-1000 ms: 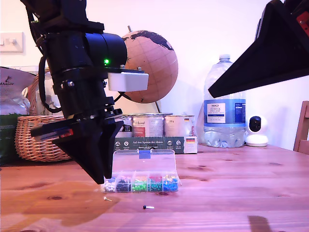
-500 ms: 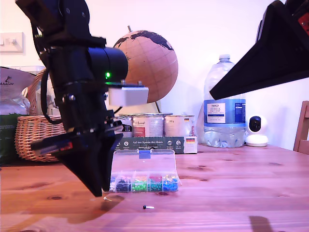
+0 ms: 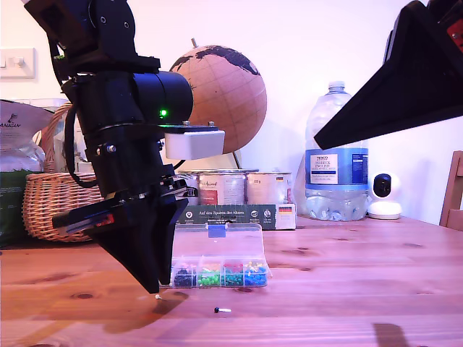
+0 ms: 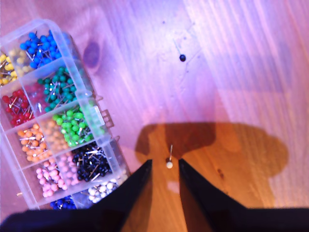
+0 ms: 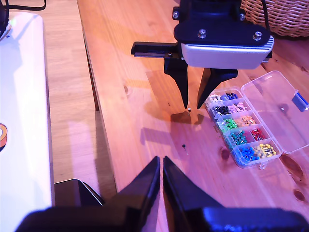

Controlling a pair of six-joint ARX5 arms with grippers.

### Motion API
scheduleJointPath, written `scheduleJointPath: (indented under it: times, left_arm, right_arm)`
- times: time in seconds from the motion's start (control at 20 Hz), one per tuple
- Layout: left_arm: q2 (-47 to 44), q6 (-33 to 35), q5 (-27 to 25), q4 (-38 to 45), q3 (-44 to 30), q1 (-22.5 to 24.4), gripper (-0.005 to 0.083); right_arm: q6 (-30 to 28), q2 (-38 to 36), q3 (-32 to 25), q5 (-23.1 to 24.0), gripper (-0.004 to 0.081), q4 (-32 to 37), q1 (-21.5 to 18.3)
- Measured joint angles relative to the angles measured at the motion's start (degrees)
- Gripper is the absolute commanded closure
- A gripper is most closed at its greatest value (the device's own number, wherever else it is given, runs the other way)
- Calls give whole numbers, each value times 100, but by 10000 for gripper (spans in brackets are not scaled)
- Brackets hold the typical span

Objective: Sort the loose pins on the table into their correct compartments

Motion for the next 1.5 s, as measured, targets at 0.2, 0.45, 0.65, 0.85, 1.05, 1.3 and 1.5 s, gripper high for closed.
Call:
scheduleJointPath:
  times: [0.2,0.45,0.65,0.85,1.05,1.3,1.5]
  left_arm:
    - [142,0,11,-2,9,17,625]
    - [146,0,0,15,33,28,625]
    - [146,0,2,-57,35,28,626]
    - [146,0,7,-66,37,28,637]
    - [197,0,-11,-125,101,33,649]
    - [221,0,-42,-109,129,31,728]
    - [223,0,-46,-118,129,33,764]
  right_arm:
    - [0,0,2,0,783,-2,2]
    - [0,0,2,0,783,0,0]
    - [0,0,0,0,783,-2,2]
    - [0,0,2,-2,783,-2,2]
    - [0,0,2,-4,783,-2,4]
    - [0,0,2,-4,783,-2,35]
    - [0,0,0,-4,783,0,35]
